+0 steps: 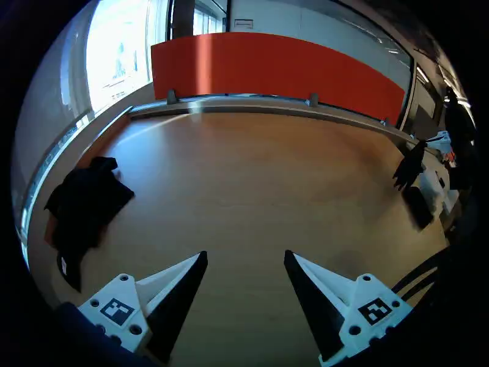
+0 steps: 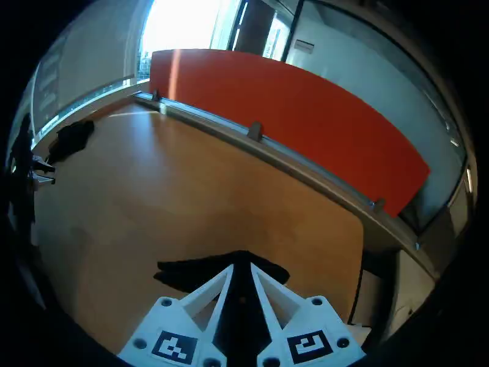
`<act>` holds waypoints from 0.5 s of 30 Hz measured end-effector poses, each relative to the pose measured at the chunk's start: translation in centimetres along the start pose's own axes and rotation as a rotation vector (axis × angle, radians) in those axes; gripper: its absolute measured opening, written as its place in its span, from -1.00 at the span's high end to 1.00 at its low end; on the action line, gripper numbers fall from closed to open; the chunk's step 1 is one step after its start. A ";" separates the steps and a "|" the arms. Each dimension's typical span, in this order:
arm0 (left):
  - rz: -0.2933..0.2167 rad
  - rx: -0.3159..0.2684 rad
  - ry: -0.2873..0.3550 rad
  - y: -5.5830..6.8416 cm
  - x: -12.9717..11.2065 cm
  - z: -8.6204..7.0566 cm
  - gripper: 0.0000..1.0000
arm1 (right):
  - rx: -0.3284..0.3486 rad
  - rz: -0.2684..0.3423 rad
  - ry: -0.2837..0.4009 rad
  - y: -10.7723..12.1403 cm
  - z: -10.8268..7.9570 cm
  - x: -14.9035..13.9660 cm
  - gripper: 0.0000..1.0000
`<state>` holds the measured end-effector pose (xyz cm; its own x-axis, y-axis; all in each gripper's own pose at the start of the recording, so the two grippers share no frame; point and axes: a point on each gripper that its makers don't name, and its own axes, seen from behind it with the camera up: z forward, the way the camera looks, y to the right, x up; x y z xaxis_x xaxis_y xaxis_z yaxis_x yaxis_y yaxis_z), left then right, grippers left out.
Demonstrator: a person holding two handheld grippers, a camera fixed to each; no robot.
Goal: Fold towel
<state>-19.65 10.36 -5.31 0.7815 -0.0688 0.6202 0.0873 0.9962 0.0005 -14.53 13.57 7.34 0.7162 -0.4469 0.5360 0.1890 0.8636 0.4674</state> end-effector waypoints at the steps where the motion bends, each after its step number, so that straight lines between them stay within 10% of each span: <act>1: 0.002 0.000 -0.001 0.1 0.0 0.0 -0.86 | -0.003 0.004 -0.003 0.3 0.0 -0.2 0.91; 15: 0.017 -0.004 -0.001 1.2 0.5 0.1 -0.86 | -0.025 0.028 -0.022 2.1 -0.6 -2.1 0.91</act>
<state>-19.27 11.49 -4.90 0.7820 -0.0520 0.6212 0.0765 0.9970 -0.0128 -15.23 16.46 6.77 0.7064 -0.4276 0.5640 0.1863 0.8811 0.4347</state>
